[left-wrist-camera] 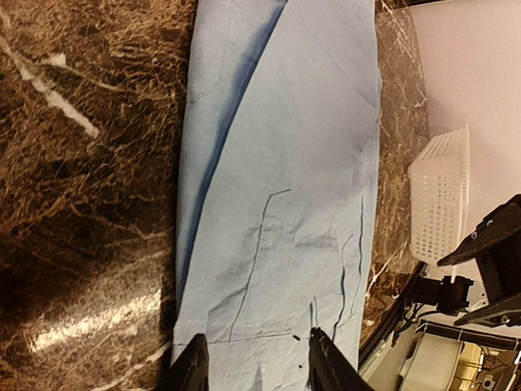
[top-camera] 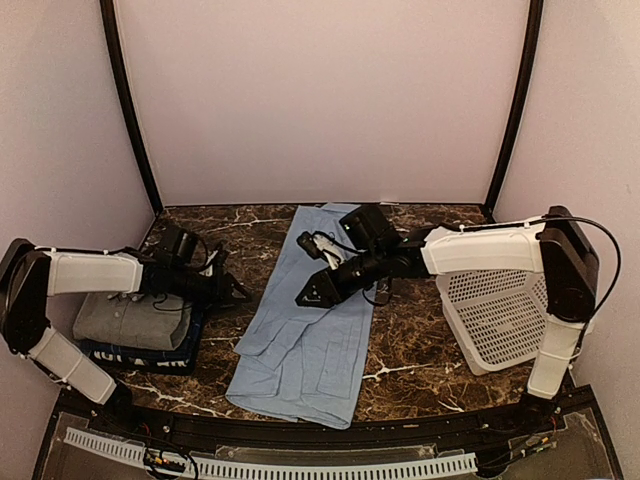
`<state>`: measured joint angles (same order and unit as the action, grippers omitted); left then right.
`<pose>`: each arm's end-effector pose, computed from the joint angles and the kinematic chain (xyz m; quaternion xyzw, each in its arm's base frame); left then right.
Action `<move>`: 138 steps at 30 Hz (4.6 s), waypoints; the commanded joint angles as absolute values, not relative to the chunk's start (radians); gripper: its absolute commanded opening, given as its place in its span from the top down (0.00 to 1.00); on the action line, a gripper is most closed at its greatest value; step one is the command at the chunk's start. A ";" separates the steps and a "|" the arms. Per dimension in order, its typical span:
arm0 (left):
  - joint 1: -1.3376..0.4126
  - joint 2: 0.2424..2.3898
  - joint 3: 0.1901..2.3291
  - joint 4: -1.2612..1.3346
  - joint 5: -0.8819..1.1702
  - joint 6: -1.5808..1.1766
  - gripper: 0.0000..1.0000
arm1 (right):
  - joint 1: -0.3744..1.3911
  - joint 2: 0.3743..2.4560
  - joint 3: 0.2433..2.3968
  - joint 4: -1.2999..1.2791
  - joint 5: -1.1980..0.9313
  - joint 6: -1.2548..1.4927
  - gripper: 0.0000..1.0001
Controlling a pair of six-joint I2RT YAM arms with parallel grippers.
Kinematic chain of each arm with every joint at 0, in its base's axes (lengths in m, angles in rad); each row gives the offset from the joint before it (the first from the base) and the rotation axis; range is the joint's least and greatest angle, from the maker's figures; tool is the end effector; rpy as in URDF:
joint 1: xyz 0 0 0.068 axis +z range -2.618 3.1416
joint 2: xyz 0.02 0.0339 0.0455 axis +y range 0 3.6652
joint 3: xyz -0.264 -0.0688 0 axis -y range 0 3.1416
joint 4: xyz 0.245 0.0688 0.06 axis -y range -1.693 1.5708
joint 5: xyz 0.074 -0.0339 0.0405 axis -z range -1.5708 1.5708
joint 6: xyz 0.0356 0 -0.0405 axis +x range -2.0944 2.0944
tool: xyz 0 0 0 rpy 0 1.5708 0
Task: Fold and stack the long sleeve shirts
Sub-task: Fold the sleeve of the rectangle-folded shirt, then smooth out the rectangle-folded shirt at the center of the board.
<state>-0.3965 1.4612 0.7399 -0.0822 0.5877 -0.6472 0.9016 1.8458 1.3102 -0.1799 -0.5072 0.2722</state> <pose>0.2568 -0.1289 0.1846 -0.0034 0.8941 -0.4114 0.1767 0.2422 0.3341 0.2252 -0.3716 0.8054 0.4124 0.2079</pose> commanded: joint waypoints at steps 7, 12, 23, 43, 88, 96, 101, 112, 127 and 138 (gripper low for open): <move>-0.485 1.389 0.663 -0.284 0.418 -0.563 0.59 | 0.869 1.729 1.128 -0.038 -0.342 0.408 0.58; -0.522 1.395 0.653 -0.322 0.354 -0.568 0.60 | 0.843 1.703 1.071 0.023 -0.345 0.443 0.58; -0.568 1.424 0.666 -0.343 0.354 -0.588 0.64 | 0.830 1.679 1.011 0.075 -0.344 0.466 0.60; -0.650 1.452 0.784 -0.435 0.370 -0.597 0.98 | 0.827 1.618 0.927 0.115 -0.332 0.477 0.63; -0.676 1.455 0.704 -0.393 0.498 -0.684 1.00 | 0.708 1.912 1.247 0.008 -0.159 0.481 0.74; -0.676 1.438 0.705 -0.406 0.498 -0.679 1.00 | 0.660 2.085 1.476 0.007 -0.173 0.468 0.84; -0.676 1.450 0.718 -0.404 0.490 -0.669 0.97 | 0.637 2.217 1.615 0.012 -0.204 0.485 0.89; -0.676 1.430 0.770 -0.451 0.440 -0.631 0.80 | 0.572 2.433 1.823 -0.039 -0.271 0.487 0.92; -0.648 1.393 0.820 -0.449 0.352 -0.603 0.75 | 0.575 2.275 1.781 -0.133 -0.338 0.416 0.85; -0.585 1.473 0.861 -0.387 0.385 -0.580 0.75 | 0.605 2.178 1.530 -0.046 -0.327 0.445 0.89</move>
